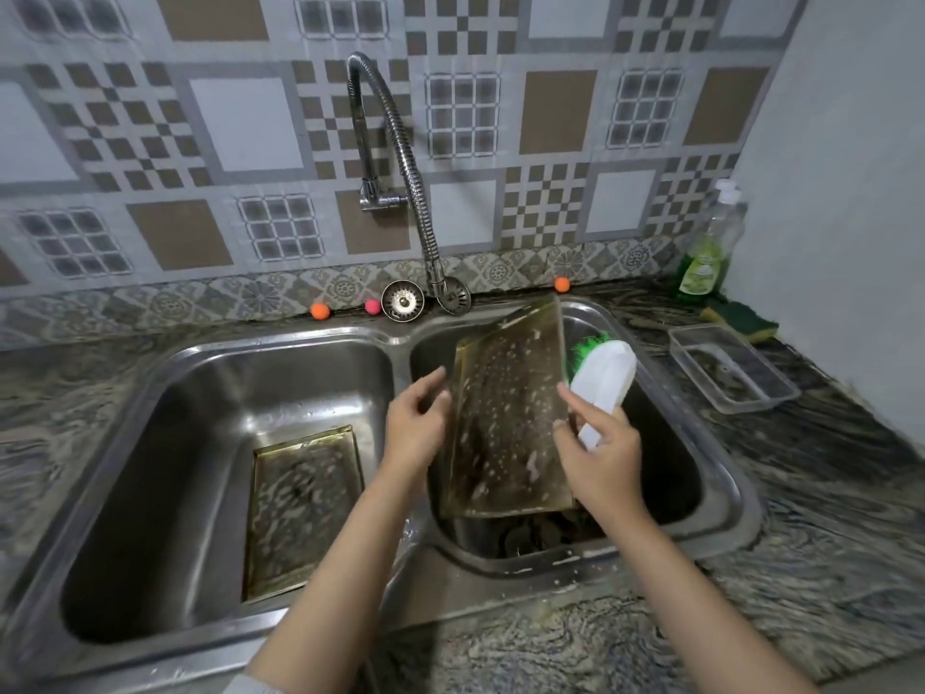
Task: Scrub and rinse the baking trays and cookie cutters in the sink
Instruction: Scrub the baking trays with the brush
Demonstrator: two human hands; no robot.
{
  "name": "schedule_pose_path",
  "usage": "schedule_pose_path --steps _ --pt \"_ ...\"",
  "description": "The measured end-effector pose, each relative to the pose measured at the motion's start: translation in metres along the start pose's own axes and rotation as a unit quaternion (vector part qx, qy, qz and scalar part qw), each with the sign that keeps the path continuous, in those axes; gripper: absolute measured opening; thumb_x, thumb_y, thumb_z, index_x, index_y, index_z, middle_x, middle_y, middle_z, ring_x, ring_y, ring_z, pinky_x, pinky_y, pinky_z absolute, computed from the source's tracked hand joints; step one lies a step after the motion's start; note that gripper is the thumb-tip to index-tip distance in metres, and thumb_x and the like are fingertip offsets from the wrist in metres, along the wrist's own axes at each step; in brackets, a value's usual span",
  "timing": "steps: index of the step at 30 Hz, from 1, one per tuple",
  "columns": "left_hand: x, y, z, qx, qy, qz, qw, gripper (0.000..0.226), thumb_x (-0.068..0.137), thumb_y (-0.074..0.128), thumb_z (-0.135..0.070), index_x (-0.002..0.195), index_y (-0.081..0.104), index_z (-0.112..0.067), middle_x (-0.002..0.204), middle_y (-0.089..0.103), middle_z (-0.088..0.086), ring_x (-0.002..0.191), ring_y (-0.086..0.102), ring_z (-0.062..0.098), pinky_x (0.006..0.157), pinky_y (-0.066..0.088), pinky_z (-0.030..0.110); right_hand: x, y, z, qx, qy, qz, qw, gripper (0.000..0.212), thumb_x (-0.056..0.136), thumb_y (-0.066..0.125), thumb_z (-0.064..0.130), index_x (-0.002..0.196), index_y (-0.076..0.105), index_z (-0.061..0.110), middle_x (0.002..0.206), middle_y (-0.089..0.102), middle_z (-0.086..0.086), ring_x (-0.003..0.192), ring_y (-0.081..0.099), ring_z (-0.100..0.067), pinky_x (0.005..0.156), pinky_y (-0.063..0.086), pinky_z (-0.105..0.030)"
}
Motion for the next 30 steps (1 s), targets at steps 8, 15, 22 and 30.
schedule_pose_path --steps 8,15,22,30 --pt "0.006 -0.040 0.045 -0.059 -0.062 0.015 0.996 0.037 0.096 0.049 -0.007 0.131 0.055 -0.019 0.110 0.070 0.003 0.090 0.065 0.010 0.086 0.052 0.027 0.017 0.016 -0.016 0.068 0.061 0.000 0.996 0.042 0.085 0.063 0.000 0.112 0.063 0.032 0.101 0.062 -0.017 0.080 0.054 -0.003 0.073 0.045 -0.004" --pt "0.006 -0.107 0.043 -0.030 -0.017 -0.072 0.997 0.045 0.096 0.048 -0.003 0.138 0.046 -0.018 0.135 0.052 -0.005 0.115 0.054 0.007 0.099 0.041 0.020 0.015 0.083 -0.023 0.060 0.084 0.067 0.992 0.040 0.084 0.064 -0.001 0.113 0.064 0.028 0.090 0.058 0.001 0.083 0.055 -0.002 0.091 0.044 -0.020" --pt "0.014 -0.186 0.066 0.024 -0.022 -0.138 0.990 0.043 0.098 0.045 -0.005 0.137 0.047 -0.024 0.126 0.056 -0.010 0.095 0.053 -0.009 0.090 0.041 0.015 0.022 0.136 -0.038 0.037 0.091 0.107 0.989 0.031 0.084 0.069 0.013 0.105 0.069 0.036 0.107 0.061 0.018 0.109 0.058 -0.010 0.094 0.051 -0.047" --pt "0.037 -0.243 0.135 0.104 -0.101 -0.169 0.975 0.045 0.099 0.041 -0.005 0.141 0.042 -0.020 0.143 0.044 0.002 0.129 0.042 0.017 0.106 0.032 0.029 0.056 0.117 -0.049 -0.059 0.064 0.070 0.994 0.044 0.090 0.061 0.015 0.132 0.054 0.026 0.116 0.061 -0.002 0.105 0.055 -0.010 0.089 0.034 -0.015"
Point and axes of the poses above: each hand's wrist, its own x-axis towards the middle knuckle, its own y-axis out of the palm, z = x × y, the point moved 8 cm from there along x, towards the middle knuckle
